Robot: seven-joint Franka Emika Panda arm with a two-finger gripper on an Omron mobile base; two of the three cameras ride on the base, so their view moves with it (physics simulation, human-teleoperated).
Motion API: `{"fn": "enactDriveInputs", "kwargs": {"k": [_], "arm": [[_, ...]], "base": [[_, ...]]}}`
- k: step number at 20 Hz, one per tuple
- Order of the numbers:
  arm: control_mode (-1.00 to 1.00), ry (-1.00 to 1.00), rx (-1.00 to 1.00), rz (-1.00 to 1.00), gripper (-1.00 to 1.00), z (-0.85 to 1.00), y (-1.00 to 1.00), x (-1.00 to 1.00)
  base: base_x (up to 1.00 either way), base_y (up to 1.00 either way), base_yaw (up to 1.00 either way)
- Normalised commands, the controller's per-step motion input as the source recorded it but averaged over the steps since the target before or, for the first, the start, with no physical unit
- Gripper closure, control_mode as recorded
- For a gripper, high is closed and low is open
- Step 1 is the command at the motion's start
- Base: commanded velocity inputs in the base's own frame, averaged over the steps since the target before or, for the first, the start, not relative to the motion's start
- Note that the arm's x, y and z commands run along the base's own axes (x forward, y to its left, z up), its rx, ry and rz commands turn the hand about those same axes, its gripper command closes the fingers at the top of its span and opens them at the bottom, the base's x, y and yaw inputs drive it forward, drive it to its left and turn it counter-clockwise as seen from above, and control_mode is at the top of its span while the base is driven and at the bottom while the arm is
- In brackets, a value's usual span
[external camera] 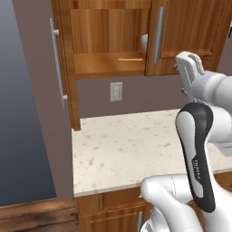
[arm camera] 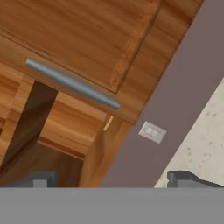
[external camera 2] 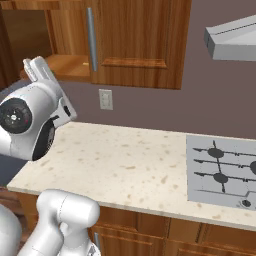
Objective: Pick the mug and place it in the sink. Pick the bowl and place it in the open cabinet and then close the cabinet.
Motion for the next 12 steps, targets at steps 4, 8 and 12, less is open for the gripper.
{"fn": "enactDriveInputs", "kwargs": {"k": [4, 8, 12], "arm": [[-1.00, 0.00, -0.03, 0.00, -1.00, 0.13, 0.14, -0.80], [-1.00, 0.00, 0.00, 0.00, -1.00, 0.18, 0.12, -0.82], [-1.00, 0.02, 0.00, -0.05, -1.00, 0.16, 0.26, -0.86]], "base": [[0.00, 0.00, 0.00], [0.00, 0.00, 0.00], [0.00, 0.00, 0.00]]}}
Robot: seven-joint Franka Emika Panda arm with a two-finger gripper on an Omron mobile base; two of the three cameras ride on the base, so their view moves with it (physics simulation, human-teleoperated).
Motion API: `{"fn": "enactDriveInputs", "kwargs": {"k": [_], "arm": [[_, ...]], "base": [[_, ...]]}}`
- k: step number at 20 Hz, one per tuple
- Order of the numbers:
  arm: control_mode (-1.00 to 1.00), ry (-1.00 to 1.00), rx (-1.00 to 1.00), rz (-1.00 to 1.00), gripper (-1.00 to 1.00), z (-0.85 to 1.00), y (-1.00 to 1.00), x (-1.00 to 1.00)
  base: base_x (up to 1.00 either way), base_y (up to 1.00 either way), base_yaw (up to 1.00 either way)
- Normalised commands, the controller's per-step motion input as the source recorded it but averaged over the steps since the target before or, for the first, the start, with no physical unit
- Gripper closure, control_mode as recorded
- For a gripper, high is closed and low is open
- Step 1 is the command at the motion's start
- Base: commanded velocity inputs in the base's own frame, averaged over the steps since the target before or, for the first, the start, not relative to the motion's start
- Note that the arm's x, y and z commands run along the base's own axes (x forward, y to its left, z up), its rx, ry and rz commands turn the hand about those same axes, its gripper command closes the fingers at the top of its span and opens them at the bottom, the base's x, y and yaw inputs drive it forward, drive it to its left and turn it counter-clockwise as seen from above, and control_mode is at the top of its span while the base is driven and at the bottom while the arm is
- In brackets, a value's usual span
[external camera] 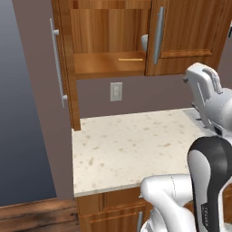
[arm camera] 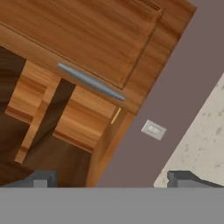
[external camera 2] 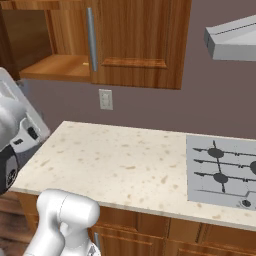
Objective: Pick the mug and place it in the sink. Pick the bowl and place it in the open cabinet and then close the cabinet.
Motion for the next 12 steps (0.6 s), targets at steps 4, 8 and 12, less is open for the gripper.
{"fn": "enactDriveInputs", "kwargs": {"k": [4, 8, 12], "arm": [[-1.00, 0.00, 0.01, -0.11, -1.00, 0.02, 0.40, -0.93], [-1.00, 0.00, 0.13, -0.11, -1.00, 0.00, 0.47, -0.76], [-1.00, 0.00, 0.19, -0.06, -1.00, 0.00, 0.52, -0.65]], "base": [[0.00, 0.00, 0.00], [0.00, 0.00, 0.00], [0.00, 0.00, 0.00]]}}
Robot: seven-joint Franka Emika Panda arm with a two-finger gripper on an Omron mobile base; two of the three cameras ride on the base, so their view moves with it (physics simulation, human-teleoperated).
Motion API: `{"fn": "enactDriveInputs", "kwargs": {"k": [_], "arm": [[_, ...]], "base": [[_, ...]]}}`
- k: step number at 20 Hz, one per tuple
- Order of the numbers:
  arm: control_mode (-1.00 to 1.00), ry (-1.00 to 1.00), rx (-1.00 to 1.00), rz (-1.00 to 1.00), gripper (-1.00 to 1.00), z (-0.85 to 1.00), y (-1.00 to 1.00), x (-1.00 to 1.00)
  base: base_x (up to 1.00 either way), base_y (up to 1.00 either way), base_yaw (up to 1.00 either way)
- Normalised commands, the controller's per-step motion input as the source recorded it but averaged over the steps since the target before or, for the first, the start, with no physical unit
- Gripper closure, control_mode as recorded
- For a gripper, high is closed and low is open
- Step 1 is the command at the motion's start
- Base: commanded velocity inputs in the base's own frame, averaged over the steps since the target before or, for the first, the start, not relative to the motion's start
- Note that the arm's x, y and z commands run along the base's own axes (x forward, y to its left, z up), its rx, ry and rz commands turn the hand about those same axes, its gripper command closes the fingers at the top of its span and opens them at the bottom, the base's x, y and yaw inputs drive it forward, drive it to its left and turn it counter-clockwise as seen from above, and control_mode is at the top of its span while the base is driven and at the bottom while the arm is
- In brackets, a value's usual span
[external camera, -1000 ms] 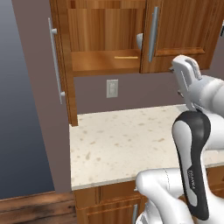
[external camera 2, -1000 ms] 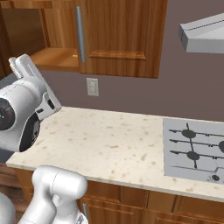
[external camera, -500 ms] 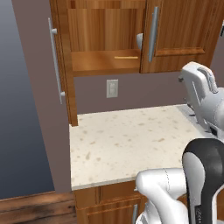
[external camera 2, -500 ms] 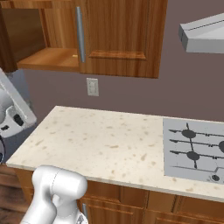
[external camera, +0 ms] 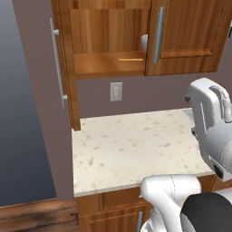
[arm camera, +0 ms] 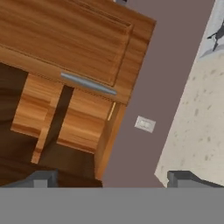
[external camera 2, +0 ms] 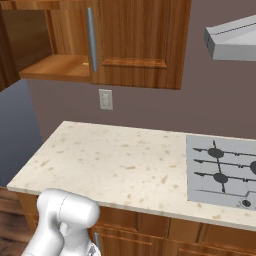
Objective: Pick the mug and place it in the sink. Pick the bowl and place it in the open cabinet and then close the cabinet.
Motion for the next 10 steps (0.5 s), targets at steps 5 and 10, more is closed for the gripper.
{"fn": "enactDriveInputs", "kwargs": {"k": [5, 10], "arm": [[-1.00, 0.00, 0.09, 0.00, -1.00, -0.01, 0.67, -0.30], [-1.00, 0.00, 0.07, 0.00, -1.00, 0.00, 0.73, -0.08]], "base": [[0.00, 0.00, 0.00], [0.00, 0.00, 0.00]]}}
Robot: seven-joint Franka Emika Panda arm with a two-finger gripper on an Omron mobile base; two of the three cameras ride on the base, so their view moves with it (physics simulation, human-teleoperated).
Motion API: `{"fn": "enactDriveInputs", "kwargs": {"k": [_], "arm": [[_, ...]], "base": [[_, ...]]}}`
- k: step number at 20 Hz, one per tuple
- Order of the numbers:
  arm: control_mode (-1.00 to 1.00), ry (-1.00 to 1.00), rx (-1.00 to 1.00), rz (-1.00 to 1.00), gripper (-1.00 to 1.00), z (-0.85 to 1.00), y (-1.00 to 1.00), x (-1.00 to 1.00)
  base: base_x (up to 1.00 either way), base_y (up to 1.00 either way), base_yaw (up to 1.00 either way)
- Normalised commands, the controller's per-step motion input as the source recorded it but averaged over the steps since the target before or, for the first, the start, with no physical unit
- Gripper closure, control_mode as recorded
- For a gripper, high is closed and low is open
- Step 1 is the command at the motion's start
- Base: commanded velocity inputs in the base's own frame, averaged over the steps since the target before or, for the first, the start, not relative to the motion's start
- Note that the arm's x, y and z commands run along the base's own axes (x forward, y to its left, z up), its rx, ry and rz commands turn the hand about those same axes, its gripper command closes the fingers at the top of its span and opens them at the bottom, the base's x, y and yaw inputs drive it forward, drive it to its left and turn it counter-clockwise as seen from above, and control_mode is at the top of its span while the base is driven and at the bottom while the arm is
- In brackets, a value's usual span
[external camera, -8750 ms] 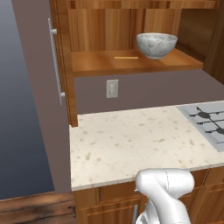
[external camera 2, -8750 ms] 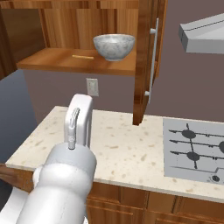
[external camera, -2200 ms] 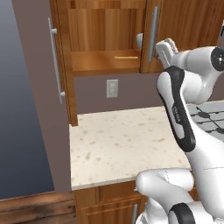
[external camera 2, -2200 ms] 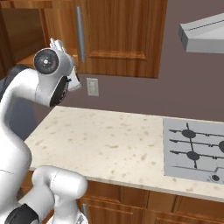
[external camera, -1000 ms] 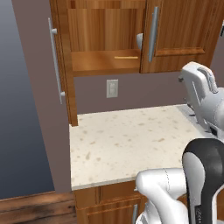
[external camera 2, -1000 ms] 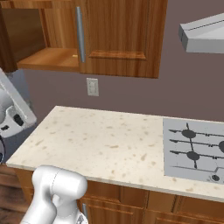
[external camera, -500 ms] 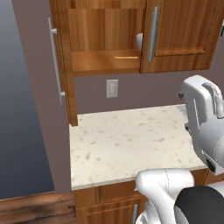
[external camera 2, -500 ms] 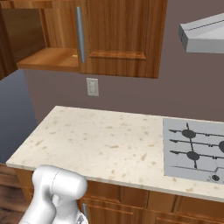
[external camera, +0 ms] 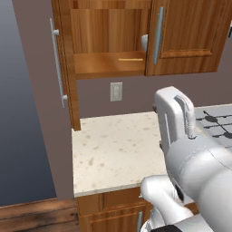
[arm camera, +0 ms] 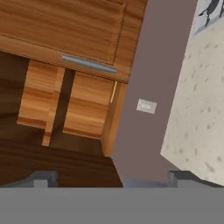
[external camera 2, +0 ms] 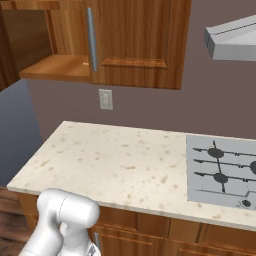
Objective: Pick the mug and place it in the sink. Pick the bowl and place it in the open cabinet and then close the cabinet.
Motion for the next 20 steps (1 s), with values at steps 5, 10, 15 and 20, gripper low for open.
{"fn": "enactDriveInputs", "kwargs": {"k": [5, 10, 15, 20], "arm": [[-1.00, 0.00, 0.11, 0.00, -1.00, -0.06, 0.74, -0.02], [-1.00, 0.00, 0.11, 0.00, -1.00, -0.17, 0.40, 0.10], [-1.00, 0.00, 0.06, 0.00, -1.00, -0.25, 0.32, 0.24], [-1.00, 0.00, 0.01, 0.00, -1.00, -0.16, 0.42, 0.36]], "base": [[0.00, 0.00, 0.00], [0.00, 0.00, 0.00], [0.00, 0.00, 0.00], [0.00, 0.00, 0.00]]}}
